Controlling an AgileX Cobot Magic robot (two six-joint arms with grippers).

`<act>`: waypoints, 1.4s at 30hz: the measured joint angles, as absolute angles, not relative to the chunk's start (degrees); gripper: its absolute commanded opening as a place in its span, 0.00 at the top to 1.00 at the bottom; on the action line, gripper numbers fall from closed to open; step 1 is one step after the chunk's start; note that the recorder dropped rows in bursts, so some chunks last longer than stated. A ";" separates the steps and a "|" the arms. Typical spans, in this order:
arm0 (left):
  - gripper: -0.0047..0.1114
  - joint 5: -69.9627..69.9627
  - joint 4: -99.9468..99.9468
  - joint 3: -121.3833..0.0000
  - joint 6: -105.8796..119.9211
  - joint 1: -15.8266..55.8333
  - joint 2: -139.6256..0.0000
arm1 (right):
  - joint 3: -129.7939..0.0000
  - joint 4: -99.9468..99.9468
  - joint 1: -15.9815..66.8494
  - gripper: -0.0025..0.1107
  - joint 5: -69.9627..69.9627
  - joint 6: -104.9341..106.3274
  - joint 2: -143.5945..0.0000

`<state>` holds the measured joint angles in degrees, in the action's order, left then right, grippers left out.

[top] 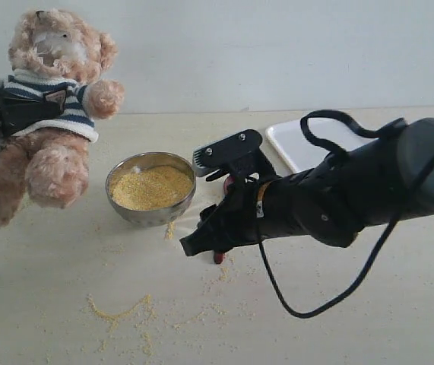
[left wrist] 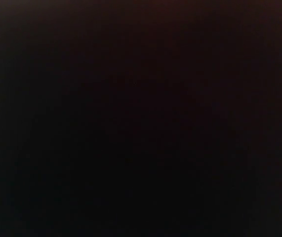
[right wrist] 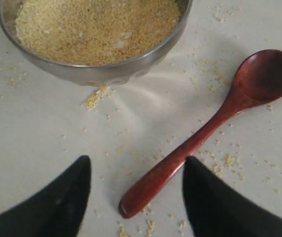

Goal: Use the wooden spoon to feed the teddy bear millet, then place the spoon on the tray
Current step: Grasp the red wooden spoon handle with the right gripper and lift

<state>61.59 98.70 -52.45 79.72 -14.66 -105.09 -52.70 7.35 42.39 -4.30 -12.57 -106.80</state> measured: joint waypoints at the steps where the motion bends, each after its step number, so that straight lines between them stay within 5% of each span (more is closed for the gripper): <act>1: 0.92 61.59 98.70 -52.45 79.72 -14.66 -105.09 | -53.86 7.35 42.39 0.34 -4.52 -12.68 -109.13; 23: 0.92 61.59 98.70 -52.45 79.72 -14.66 -105.09 | -56.47 5.71 38.62 0.36 -8.09 1.46 -115.56; 26: 0.92 61.59 98.70 -52.45 79.72 -14.66 -105.09 | -56.47 5.04 38.62 0.48 -7.96 2.99 -115.56; 30: 0.92 61.59 98.70 -52.45 79.72 -14.66 -105.09 | -56.47 4.80 38.62 0.49 -4.75 4.90 -115.56; 33: 0.92 61.59 98.70 -52.45 79.72 -14.66 -105.09 | -56.47 2.11 38.62 0.98 -4.65 4.89 -115.56; 42: 0.92 61.59 98.70 -52.45 79.72 -14.66 -105.09 | -56.57 -15.95 30.93 0.98 -0.89 6.00 -111.02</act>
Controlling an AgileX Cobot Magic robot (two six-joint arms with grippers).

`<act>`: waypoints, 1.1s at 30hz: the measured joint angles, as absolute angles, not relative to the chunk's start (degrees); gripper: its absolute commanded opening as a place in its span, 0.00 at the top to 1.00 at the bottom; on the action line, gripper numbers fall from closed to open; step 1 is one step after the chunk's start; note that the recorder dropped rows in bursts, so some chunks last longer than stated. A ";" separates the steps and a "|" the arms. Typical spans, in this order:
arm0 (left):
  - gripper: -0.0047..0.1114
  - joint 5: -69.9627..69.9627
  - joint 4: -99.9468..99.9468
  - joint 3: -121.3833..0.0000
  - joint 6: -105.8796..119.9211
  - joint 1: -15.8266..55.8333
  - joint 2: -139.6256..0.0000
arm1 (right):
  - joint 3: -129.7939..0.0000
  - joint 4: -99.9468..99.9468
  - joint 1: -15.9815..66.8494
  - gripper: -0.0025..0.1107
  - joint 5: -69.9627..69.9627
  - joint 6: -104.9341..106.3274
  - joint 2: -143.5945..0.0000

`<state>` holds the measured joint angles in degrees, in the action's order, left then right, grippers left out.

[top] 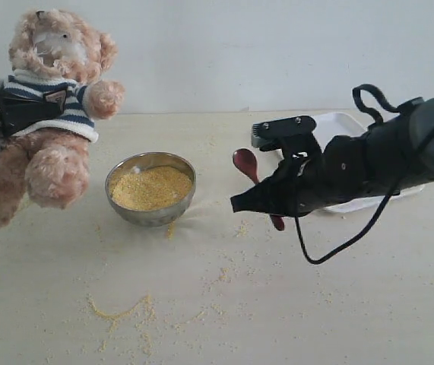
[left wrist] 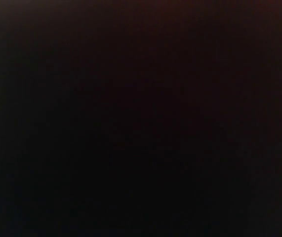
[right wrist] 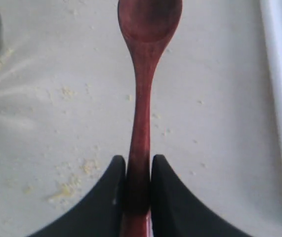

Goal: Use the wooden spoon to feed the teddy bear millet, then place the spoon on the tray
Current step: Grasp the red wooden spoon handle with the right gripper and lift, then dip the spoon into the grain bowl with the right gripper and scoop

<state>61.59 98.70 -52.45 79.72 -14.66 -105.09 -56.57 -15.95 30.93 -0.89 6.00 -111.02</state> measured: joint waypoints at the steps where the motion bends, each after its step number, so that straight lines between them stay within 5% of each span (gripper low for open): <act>1: 0.92 61.59 98.70 -52.45 79.72 -14.66 -105.09 | -56.57 -14.98 29.15 0.98 3.27 8.74 -110.21; 10: 0.92 61.72 98.33 -52.45 79.72 -14.66 -105.09 | -56.57 5.72 28.08 0.98 35.21 37.30 -86.03; 21: 0.92 59.89 97.93 -52.45 82.16 -17.23 -105.09 | -72.77 -33.80 28.08 0.98 68.20 53.87 -85.11; 26: 0.92 58.96 97.70 -52.45 83.40 -23.33 -106.73 | -79.05 -44.06 28.08 0.98 69.94 53.35 -88.96; 33: 0.92 60.46 94.38 -52.45 83.76 -23.33 -107.91 | -107.85 -16.76 29.58 0.98 63.98 49.50 -110.88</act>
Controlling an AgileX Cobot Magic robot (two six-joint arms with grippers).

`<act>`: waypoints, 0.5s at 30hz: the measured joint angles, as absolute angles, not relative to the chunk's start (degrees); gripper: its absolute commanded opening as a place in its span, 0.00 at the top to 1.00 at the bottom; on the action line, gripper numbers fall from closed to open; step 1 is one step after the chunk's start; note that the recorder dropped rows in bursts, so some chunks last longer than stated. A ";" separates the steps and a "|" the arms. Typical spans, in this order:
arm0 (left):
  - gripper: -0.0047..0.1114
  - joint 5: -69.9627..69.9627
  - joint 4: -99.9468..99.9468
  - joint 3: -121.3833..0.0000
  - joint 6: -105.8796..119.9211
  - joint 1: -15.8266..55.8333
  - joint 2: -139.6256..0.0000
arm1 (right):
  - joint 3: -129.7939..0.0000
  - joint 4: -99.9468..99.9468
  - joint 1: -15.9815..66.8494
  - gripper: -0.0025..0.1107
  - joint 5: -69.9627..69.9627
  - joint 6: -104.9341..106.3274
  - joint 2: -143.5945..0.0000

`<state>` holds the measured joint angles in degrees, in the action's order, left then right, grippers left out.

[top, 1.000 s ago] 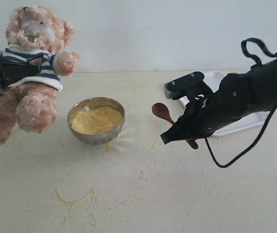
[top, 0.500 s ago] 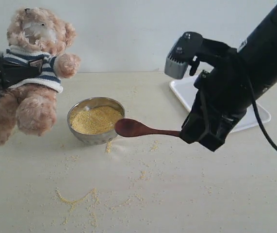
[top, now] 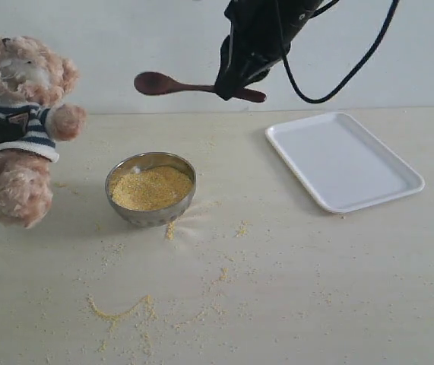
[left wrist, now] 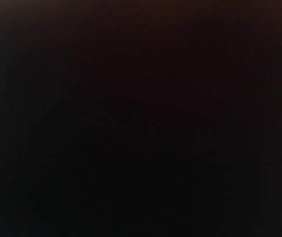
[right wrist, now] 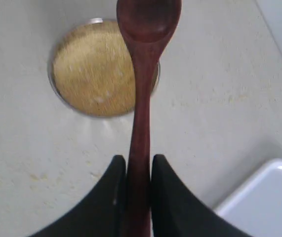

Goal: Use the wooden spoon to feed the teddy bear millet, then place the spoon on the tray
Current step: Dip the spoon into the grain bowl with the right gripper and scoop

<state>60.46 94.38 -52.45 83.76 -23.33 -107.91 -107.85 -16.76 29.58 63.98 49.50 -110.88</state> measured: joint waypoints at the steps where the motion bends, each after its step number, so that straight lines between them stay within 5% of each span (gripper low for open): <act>1: 0.92 60.46 94.15 -52.45 84.24 -23.33 -107.91 | -107.85 -8.20 32.05 0.98 63.93 50.10 -112.32; 5: 0.92 60.12 92.10 -52.45 85.18 -23.33 -107.91 | -107.85 18.07 45.73 0.98 55.79 49.98 -118.73; 15: 0.92 55.84 95.73 -48.98 85.29 -23.33 -108.72 | -107.85 17.79 46.41 0.98 53.04 45.20 -126.50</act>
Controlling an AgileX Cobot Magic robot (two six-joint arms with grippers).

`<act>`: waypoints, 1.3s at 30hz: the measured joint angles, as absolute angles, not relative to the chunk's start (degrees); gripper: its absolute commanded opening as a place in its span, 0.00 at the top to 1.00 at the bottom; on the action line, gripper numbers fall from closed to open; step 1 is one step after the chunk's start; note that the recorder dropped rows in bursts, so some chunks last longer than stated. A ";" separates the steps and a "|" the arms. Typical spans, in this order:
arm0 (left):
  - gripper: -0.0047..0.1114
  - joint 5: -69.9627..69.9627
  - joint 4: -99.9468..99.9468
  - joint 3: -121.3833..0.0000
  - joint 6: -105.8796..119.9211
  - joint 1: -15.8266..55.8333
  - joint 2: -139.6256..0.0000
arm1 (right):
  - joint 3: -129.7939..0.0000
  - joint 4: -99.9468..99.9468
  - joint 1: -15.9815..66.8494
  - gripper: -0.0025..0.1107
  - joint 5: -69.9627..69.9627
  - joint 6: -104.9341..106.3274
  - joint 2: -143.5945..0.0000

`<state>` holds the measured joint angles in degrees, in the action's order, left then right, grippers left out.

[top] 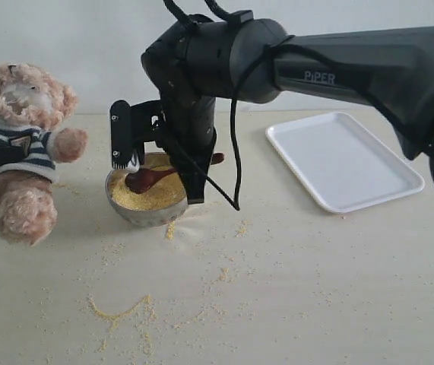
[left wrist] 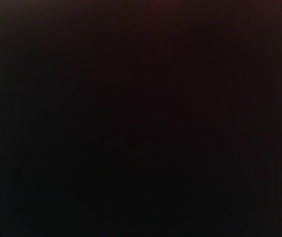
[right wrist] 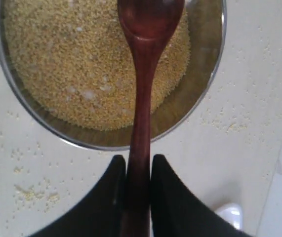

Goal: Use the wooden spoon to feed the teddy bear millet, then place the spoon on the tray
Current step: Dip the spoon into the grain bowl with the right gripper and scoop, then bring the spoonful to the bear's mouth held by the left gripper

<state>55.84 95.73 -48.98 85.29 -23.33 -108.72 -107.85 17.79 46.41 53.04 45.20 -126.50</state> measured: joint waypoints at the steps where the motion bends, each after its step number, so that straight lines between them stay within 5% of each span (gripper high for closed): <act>1: 0.92 55.84 95.73 -48.98 85.29 -23.33 -108.72 | -107.85 16.26 46.41 0.98 53.04 45.05 -126.65; 21: 0.92 60.04 88.90 -48.98 79.33 -23.33 -108.72 | -108.33 -15.25 33.22 0.98 69.56 43.34 -121.17; 28: 0.92 64.32 90.43 -38.81 75.63 -23.33 -108.72 | -108.33 -16.47 33.22 0.98 69.77 43.23 -116.72; 34: 0.92 65.57 92.03 -36.50 74.32 -12.43 -108.72 | -108.46 -17.06 32.13 0.98 69.88 41.30 -110.38; 39: 0.92 65.92 94.31 -36.48 73.12 -12.06 -108.72 | -108.46 -21.84 32.13 0.98 69.72 41.76 -107.91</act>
